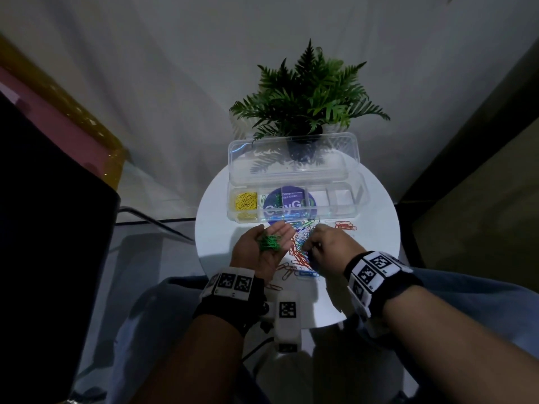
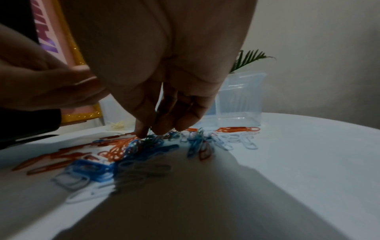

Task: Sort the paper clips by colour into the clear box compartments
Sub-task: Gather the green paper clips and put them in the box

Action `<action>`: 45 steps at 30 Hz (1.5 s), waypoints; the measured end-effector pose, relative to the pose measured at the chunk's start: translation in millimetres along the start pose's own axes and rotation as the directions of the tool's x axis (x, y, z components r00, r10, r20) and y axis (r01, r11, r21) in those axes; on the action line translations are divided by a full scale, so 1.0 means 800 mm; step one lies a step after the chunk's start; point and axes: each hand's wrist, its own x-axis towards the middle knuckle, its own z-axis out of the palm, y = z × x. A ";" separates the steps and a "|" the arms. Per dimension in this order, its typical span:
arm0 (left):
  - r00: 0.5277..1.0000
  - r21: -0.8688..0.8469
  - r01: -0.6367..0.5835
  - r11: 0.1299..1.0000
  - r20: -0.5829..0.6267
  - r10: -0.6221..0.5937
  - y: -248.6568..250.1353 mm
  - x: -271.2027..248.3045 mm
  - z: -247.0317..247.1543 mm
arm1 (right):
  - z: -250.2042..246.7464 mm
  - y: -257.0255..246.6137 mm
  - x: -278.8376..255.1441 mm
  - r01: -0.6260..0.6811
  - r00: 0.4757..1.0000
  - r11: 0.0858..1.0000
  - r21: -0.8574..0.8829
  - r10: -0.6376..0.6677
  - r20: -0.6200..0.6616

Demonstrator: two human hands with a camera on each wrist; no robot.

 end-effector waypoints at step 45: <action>1.000 -0.034 -0.008 0.999 0.022 0.009 0.012 0.010 -0.020 | -0.001 0.005 0.006 -0.181 0.953 0.962 0.207 0.223 -0.203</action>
